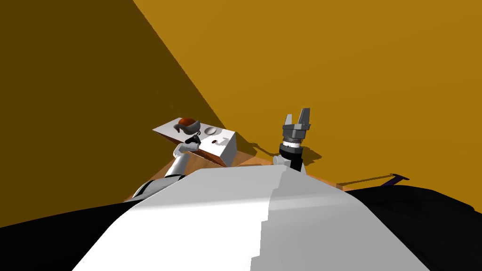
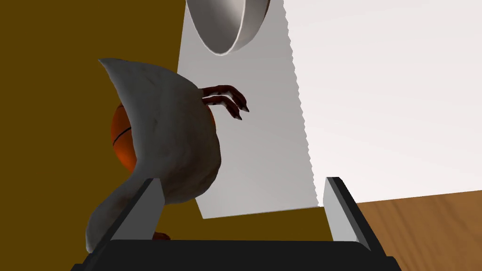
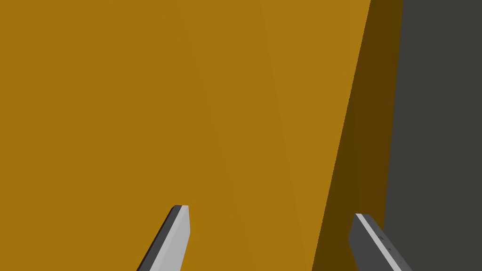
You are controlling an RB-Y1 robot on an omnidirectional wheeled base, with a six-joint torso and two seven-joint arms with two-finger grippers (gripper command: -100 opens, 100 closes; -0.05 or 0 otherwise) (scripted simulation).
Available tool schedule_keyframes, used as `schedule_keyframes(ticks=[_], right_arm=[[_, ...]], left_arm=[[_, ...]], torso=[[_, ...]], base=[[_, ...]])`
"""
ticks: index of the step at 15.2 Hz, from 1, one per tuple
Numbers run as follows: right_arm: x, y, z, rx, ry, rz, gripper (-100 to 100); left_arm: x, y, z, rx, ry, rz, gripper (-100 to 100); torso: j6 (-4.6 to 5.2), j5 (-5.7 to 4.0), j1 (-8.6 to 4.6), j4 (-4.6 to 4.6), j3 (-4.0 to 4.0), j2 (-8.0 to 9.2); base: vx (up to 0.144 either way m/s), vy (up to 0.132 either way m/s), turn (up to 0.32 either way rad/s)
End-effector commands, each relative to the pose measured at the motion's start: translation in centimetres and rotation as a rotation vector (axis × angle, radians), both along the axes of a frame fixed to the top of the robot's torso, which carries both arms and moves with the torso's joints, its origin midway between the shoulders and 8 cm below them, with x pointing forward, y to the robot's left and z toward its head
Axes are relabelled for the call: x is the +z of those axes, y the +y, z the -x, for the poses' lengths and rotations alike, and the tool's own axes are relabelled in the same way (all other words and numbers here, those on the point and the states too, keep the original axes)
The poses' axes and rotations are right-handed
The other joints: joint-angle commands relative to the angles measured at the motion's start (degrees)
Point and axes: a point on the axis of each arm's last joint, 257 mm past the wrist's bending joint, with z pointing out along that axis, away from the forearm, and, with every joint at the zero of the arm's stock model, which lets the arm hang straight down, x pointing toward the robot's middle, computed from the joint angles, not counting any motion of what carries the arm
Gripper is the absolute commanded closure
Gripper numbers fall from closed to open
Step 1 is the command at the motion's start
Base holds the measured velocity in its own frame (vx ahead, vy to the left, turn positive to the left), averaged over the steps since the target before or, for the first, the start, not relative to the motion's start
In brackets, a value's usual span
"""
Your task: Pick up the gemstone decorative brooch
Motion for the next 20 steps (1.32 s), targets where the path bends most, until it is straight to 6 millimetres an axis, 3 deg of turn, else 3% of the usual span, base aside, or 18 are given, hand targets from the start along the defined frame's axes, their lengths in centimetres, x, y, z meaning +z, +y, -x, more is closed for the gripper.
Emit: schedule_keyframes(ticks=[1,2,4,6,11,20], right_arm=[[0.0,0.0,0.0,0.000,0.000,0.000,0],[0.0,0.0,0.0,0.000,0.000,0.000,0],[0.0,0.0,0.0,0.000,0.000,0.000,0],[0.0,0.0,0.0,0.000,0.000,0.000,0],[0.0,0.0,0.0,0.000,0.000,0.000,0],[0.0,0.0,0.0,0.000,0.000,0.000,0]], left_arm=[[-1.3,0.8,0.8,0.032,0.041,0.018,-100],[-0.9,1.6,0.4,0.071,0.050,0.046,-100],[-2.5,2.1,1.5,0.092,0.093,0.055,-100],[-2.4,2.7,1.5,0.135,0.113,0.087,-100],[-4.4,3.8,3.1,0.204,0.184,0.131,-100],[-6.7,4.7,5.6,0.357,0.307,0.248,-100]], torso=[[0.00,0.00,0.00,0.00,0.00,0.00],[0.01,0.01,0.03,0.00,0.01,0.03],[0.01,0.01,0.03,0.00,0.01,0.02],[0.00,0.03,0.12,0.01,0.03,0.06],[0.03,0.00,0.03,0.00,-0.02,-0.05],[0.01,0.02,0.07,-0.03,-0.06,-0.10]], base=[[0.010,-0.044,0.018],[0.017,-0.043,0.049],[0.013,-0.040,0.016],[0.014,-0.036,-0.001],[0.038,-0.054,-0.018],[0.071,-0.044,-0.015]])
